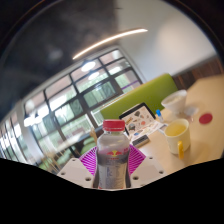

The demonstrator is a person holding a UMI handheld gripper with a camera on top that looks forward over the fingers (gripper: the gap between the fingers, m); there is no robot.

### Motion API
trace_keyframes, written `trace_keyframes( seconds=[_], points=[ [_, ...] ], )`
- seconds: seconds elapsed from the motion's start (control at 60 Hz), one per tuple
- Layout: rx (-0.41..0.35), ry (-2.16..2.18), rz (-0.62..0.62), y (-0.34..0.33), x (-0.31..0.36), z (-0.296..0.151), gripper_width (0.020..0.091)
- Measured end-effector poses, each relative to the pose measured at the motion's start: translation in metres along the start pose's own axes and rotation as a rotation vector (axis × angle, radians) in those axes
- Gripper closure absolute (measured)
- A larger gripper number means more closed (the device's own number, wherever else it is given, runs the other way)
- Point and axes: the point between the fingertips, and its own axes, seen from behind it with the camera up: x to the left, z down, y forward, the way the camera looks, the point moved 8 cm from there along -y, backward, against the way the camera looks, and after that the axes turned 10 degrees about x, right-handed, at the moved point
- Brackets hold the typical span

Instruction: Pour water

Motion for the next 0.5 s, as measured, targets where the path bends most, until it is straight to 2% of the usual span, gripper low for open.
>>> trace_keyframes(
  seconds=[0.167, 0.3, 0.383, 0.5],
  points=[
    [-0.117, 0.643, -0.156, 0.008, -0.052, -0.052, 0.0751],
    [-0.22, 1.145, -0.289, 0.01, -0.091, -0.07, 0.0752],
    [-0.227, 1.329, -0.39, 0.018, -0.101, -0.077, 0.0752],
    [-0.247, 1.435, -0.41, 0.016, -0.107, -0.083, 0.0752]
  ],
)
